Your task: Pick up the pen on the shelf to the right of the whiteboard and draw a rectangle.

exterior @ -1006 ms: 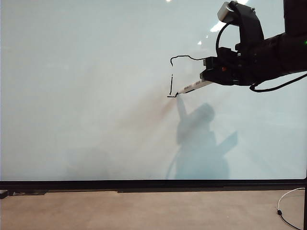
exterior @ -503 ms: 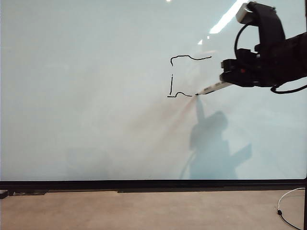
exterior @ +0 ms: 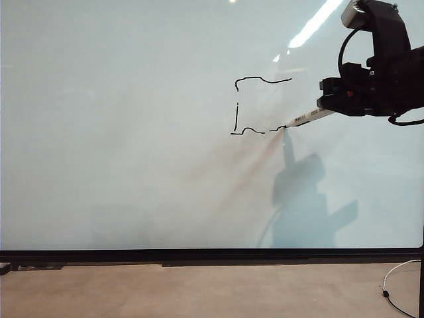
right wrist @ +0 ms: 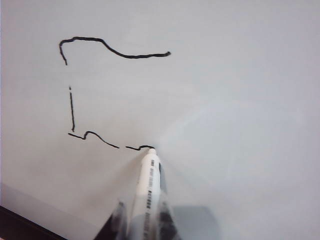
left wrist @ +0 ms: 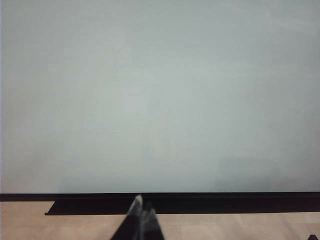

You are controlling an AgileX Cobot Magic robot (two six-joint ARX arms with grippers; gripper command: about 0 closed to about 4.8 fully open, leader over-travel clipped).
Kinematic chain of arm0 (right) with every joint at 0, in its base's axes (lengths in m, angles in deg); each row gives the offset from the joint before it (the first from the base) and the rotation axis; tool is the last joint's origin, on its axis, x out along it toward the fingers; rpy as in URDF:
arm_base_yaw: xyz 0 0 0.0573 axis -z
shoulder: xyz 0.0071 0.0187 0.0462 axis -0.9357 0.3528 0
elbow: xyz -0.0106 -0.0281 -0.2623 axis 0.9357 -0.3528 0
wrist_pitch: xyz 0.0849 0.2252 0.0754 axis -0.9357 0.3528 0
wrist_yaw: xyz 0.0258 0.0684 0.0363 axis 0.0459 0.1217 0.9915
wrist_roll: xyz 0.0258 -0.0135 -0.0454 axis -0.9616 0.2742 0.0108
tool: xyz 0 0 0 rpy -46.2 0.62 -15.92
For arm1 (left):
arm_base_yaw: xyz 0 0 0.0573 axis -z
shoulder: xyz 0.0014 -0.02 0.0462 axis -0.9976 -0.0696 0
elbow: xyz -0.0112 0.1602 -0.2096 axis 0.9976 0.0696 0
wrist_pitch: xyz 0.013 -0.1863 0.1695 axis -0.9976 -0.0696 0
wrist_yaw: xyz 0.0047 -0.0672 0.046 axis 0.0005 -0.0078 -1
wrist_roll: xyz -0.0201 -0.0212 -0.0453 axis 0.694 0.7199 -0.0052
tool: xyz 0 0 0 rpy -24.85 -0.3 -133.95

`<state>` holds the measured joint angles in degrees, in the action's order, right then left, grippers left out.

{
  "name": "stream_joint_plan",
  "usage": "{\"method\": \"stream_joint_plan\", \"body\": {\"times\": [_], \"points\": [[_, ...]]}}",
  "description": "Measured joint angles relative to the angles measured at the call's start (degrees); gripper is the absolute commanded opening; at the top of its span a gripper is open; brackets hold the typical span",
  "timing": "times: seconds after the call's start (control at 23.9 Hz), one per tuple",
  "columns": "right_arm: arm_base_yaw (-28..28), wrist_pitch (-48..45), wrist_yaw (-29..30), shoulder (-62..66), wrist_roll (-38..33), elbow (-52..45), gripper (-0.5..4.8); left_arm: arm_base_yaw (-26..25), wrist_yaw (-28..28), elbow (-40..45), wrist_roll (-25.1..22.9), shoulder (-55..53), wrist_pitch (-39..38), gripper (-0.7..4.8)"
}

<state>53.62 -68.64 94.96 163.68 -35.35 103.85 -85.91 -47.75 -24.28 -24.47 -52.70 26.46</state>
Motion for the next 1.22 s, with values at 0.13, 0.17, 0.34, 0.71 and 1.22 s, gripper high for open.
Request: {"method": "stream_joint_plan", "body": {"times": [0.13, 0.17, 0.34, 0.71, 1.22], "points": [[0.2, 0.0, 0.1, 0.0, 0.0, 0.0, -0.05, 0.0, 0.0, 0.0, 0.0, 0.0, 0.0, -0.04], [0.2, 0.0, 0.2, 0.0, 0.0, 0.0, -0.05, 0.0, 0.0, 0.0, 0.0, 0.0, 0.0, -0.05], [0.3, 0.0, 0.1, 0.0, 0.0, 0.0, -0.05, 0.0, 0.0, 0.0, 0.0, 0.0, 0.0, -0.04], [0.9, 0.0, 0.4, 0.0, 0.0, 0.0, -0.05, 0.0, 0.0, 0.0, 0.0, 0.0, 0.0, -0.04], [1.7, 0.3, 0.9, -0.1, 0.0, -0.1, -0.06, 0.0, 0.0, 0.0, 0.0, 0.0, 0.0, -0.04]]}}
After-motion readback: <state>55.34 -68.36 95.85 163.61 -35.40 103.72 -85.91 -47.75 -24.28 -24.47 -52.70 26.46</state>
